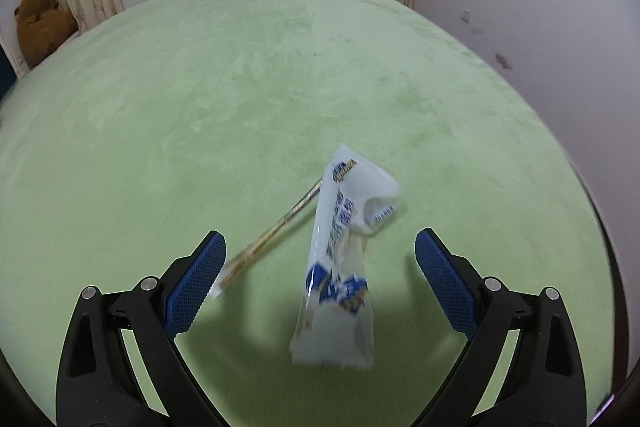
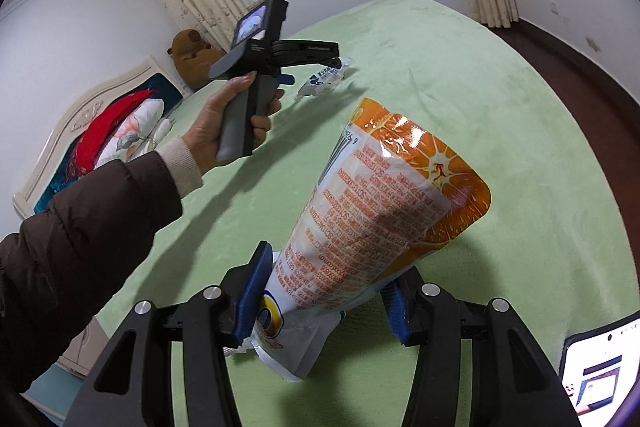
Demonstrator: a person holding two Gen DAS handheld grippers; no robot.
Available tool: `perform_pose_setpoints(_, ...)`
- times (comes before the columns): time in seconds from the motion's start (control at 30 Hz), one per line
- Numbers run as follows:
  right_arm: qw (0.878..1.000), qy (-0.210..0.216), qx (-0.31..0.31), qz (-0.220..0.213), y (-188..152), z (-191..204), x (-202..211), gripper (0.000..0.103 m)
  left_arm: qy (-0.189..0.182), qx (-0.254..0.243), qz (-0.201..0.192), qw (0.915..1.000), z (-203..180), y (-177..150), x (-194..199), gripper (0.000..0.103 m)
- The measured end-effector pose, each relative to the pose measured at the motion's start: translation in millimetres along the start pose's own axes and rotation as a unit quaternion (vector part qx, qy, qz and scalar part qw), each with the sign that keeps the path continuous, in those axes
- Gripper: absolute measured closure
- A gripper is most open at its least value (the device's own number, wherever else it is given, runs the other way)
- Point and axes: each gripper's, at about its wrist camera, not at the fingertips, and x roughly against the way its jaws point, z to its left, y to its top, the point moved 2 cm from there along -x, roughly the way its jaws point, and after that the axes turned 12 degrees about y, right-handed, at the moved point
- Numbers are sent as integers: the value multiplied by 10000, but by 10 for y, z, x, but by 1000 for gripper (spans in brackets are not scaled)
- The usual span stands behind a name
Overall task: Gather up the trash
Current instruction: 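Grasp the white snack wrapper with stick using the left tool, then lower the juice pouch and snack wrapper into the orange bucket and release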
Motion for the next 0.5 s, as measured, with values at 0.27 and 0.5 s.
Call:
perform_pose_setpoints(0.27,9999,93,-18,-52,10,-13,-12,52,504,13,239,9984,-93,-57,-271,64)
perform_pose_setpoints(0.5,9999,123,-46,-56,0,51,8,52,895,-20,-29,9960,-12,-200,-35,84)
